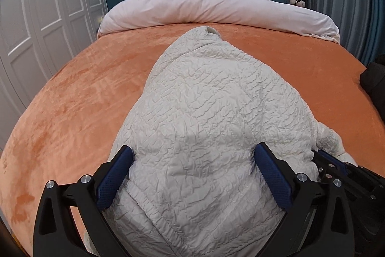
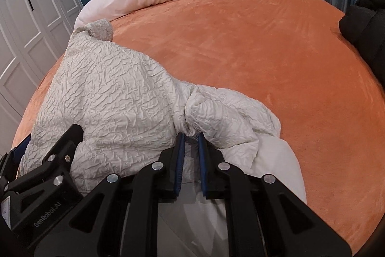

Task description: Fold large clothes

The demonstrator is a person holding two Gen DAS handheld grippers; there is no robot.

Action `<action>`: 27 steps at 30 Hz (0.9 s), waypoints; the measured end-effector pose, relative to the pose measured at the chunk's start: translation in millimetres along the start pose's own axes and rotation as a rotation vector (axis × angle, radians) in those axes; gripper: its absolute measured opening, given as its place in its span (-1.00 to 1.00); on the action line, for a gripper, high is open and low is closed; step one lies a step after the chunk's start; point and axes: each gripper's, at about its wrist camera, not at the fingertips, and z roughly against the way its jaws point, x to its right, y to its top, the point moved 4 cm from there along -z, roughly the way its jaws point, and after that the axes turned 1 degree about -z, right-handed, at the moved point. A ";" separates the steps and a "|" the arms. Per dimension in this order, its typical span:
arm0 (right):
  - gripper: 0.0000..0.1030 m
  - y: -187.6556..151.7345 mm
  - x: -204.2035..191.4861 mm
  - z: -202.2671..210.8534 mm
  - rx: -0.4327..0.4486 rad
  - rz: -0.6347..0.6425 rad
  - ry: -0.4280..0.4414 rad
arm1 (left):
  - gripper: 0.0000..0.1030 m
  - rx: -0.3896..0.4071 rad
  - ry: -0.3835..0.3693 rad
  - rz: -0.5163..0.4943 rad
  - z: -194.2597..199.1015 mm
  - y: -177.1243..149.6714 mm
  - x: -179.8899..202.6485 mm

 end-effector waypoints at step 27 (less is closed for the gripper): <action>0.82 -71.5 54.6 46.9 -0.218 -0.540 0.419 | 0.90 -0.373 -0.511 0.506 20.5 -56.3 -104.7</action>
